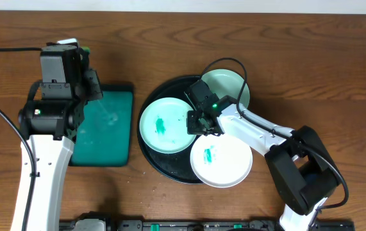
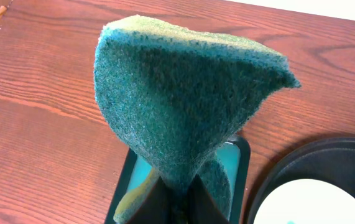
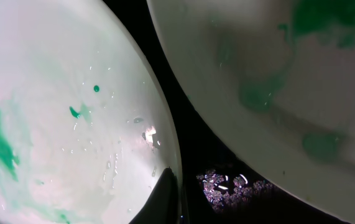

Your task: Clean dirty plates on tray and stack at the side

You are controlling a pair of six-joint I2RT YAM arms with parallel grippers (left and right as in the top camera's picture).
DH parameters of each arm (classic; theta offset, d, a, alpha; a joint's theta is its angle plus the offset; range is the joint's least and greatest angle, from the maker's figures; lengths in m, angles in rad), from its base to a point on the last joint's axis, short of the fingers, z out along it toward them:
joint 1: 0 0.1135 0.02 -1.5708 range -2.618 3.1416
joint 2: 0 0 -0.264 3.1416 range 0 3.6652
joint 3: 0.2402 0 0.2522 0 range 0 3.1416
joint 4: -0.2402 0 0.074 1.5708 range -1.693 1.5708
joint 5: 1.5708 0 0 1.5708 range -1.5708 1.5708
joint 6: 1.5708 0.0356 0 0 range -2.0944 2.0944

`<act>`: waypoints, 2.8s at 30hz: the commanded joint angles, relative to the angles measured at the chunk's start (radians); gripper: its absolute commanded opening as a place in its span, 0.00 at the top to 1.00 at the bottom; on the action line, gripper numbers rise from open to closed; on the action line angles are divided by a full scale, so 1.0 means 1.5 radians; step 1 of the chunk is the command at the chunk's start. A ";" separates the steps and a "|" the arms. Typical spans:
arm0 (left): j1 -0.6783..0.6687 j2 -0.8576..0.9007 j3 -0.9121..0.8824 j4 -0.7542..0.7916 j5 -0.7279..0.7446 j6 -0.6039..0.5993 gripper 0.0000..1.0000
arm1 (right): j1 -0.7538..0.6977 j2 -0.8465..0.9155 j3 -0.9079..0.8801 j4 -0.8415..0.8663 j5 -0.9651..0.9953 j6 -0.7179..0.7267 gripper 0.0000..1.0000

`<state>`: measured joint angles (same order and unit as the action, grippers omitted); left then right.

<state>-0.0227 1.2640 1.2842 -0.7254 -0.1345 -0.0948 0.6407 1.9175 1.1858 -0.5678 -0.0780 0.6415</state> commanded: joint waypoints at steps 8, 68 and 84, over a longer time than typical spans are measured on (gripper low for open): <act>-0.001 -0.007 0.002 0.006 -0.024 0.017 0.93 | 0.010 0.000 -0.004 -0.016 -0.002 -0.020 0.99; -0.112 0.268 -0.027 -0.170 0.255 -0.115 0.93 | 0.010 0.000 -0.004 -0.015 -0.002 -0.019 0.99; -0.186 0.461 -0.027 -0.051 0.251 -0.232 0.93 | 0.010 0.000 -0.004 -0.019 -0.006 -0.019 0.99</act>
<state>-0.3077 1.8931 1.2404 -0.8028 0.2390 -0.4099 0.6407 1.9175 1.1881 -0.5755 -0.0826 0.6392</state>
